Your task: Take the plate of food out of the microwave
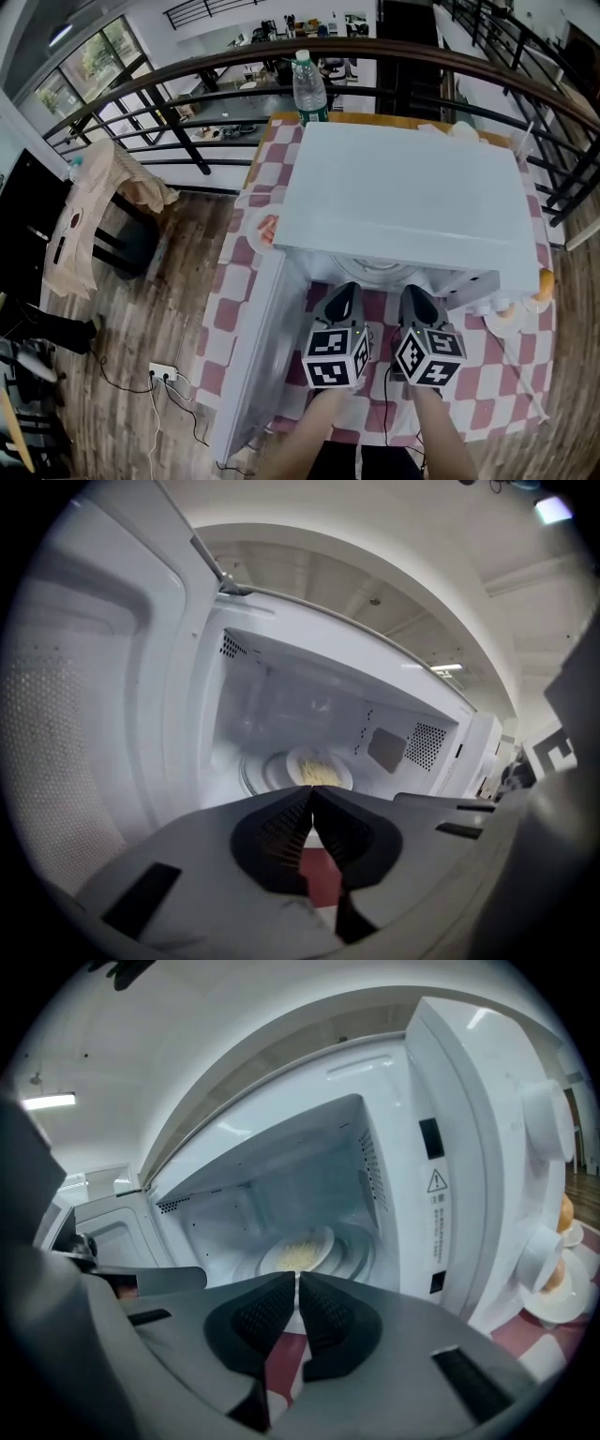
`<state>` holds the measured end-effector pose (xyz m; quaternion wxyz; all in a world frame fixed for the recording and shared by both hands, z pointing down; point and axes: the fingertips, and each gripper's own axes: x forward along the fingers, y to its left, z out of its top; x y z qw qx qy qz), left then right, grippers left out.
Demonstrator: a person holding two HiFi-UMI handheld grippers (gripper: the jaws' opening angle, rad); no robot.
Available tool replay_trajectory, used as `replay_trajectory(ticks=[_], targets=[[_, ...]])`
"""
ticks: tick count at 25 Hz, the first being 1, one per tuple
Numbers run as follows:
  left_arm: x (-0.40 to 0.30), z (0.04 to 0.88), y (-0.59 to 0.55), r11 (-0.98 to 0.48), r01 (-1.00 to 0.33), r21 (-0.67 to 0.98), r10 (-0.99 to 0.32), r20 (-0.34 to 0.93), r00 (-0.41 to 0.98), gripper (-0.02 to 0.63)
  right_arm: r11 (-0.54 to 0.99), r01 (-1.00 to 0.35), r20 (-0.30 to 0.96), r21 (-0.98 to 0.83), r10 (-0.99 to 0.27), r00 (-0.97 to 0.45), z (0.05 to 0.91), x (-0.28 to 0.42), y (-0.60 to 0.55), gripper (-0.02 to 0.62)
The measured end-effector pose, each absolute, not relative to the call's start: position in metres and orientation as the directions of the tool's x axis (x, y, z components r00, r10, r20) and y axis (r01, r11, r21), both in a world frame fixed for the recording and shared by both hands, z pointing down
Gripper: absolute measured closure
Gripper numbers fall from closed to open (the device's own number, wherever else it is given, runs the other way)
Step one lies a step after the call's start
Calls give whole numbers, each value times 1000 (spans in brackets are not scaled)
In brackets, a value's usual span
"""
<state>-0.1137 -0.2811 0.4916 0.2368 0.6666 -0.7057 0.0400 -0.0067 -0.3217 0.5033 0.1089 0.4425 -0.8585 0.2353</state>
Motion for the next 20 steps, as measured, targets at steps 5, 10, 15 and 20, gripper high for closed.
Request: replay_trajectory(ticks=[5,10,15,20], targets=[[-114,504,-293,104,-960,258,-915,402,9,600,520,-801,396,-296,-696,-599,507,-13,-332,555],[-112,512,-302,87,-956,279,-913,407,36,566,527,-790,404,-313,-679,-613,513,-19,-344,551],[-115,515,-312,89,-946,311,-914,403,46,535,521,-781,416,-344,-661,-625,520,-27,-354,492],[-123,518,-325,96,-947,308,-912,408,40,512,484,-794,427,-369,-670,-607,527,-28,-366,492]])
